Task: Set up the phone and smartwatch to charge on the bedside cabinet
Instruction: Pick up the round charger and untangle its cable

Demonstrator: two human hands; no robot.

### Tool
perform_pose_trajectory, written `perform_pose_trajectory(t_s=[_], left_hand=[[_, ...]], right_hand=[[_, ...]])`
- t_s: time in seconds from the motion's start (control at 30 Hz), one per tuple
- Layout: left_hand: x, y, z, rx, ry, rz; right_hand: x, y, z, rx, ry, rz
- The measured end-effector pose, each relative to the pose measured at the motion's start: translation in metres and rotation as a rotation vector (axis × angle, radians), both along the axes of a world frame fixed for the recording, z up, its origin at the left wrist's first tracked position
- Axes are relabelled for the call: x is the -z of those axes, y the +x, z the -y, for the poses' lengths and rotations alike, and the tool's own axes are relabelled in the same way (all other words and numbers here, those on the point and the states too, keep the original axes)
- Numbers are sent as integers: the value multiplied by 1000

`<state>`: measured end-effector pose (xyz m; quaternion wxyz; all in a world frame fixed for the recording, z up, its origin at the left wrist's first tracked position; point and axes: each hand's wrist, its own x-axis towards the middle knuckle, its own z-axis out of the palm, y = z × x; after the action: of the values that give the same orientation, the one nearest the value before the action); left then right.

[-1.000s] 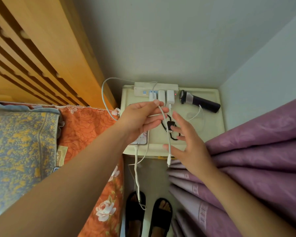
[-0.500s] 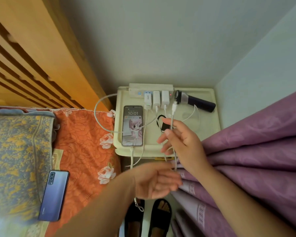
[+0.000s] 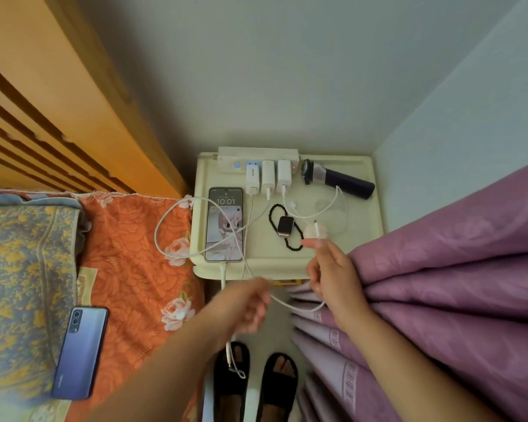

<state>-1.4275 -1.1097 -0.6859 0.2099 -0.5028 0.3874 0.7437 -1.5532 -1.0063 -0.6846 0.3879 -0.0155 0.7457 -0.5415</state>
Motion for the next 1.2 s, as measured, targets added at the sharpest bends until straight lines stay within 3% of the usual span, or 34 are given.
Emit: perform_pose_trajectory(t_s=[0.07, 0.13, 0.3, 0.43, 0.67, 0.77, 1.03, 1.1, 1.2], left_hand=[[-4, -23, 19, -94, -174, -65], [-1, -50, 25, -57, -355, -91], [31, -109, -2, 465, -928, -59], [52, -136, -29, 631, -1175, 40], [71, -147, -43, 636, -1374, 114], [57, -132, -43, 400, -1213, 52], [3, -62, -16, -497, -147, -171], [-4, -55, -1, -602, -19, -197], [-21, -49, 9, -615, 24, -255]], right_hand=[[3, 1, -5, 44, 32, 7], [5, 2, -11, 83, 54, 22], [11, 0, -27, 123, 107, -5], [18, -5, -40, 180, 105, -8], [21, -14, -54, 196, 103, -65], [13, -16, -54, 212, 77, -107], [-8, 14, -34, 189, -94, 115], [-14, 25, -23, 169, -117, 155], [-30, 35, -10, 121, -155, 150]])
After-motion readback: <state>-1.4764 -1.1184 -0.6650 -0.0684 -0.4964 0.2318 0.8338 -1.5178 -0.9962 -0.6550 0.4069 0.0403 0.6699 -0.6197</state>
